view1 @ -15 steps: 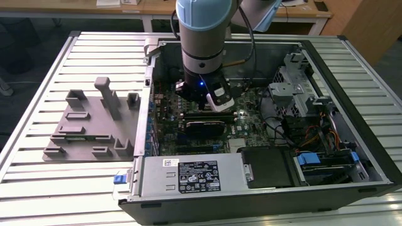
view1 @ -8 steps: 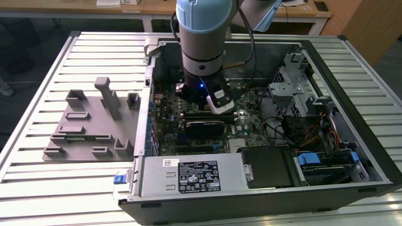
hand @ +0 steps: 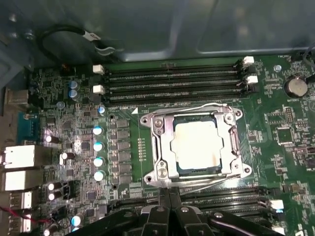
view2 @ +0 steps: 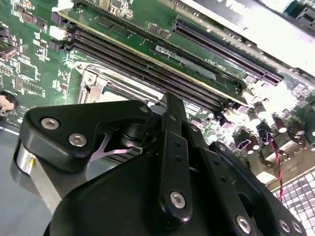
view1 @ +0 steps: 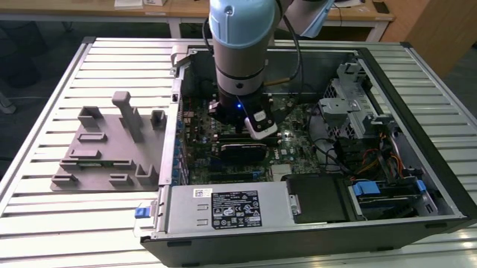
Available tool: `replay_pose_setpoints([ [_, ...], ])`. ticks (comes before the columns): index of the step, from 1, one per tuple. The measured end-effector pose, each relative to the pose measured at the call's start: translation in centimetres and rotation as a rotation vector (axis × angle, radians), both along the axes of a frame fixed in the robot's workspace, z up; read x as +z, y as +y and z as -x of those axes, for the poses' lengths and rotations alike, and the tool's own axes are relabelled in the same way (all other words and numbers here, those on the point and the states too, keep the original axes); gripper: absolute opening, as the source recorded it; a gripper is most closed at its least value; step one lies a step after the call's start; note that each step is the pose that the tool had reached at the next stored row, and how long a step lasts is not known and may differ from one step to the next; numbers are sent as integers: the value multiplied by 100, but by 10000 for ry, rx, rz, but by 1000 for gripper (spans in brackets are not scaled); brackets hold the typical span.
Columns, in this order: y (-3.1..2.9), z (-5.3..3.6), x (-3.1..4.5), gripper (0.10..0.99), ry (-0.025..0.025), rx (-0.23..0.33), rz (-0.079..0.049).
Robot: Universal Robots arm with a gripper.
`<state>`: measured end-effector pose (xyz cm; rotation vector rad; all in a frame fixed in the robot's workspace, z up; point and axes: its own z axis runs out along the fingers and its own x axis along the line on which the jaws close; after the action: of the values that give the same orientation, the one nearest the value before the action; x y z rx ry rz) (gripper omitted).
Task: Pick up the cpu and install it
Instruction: 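Install the second cpu locking lever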
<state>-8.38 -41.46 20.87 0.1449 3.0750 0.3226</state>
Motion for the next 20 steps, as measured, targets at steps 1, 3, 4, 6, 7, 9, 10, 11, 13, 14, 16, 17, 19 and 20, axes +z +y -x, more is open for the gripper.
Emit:
replay_pose_setpoints([
  [1, -3, 2, -2, 106, 1, -1, -107],
  [3, -20, 5, -8, 106, 0, -1, -278],
  [4, -33, 6, -12, 106, -1, -1, -292],
  [6, -51, 7, -21, 106, 0, -1, -297],
  [7, -58, 7, -24, 106, 0, -1, -298],
  [9, -65, 12, -32, 106, -1, -2, -301],
  [10, -66, 15, -38, 106, -1, -1, -305],
  [11, -67, 21, -45, 106, 1, -1, -310],
  [13, -68, 33, -63, 106, 1, -1, -321],
  [14, -69, 41, -70, 106, 1, -1, -326],
  [16, -69, 56, -83, 106, 1, 0, -362],
  [17, -69, 63, -88, 106, 0, -1, -401],
  [19, -70, 73, -101, 106, -2, 0, -500],
  [20, -70, 79, -108, 106, -1, -1, -542],
])
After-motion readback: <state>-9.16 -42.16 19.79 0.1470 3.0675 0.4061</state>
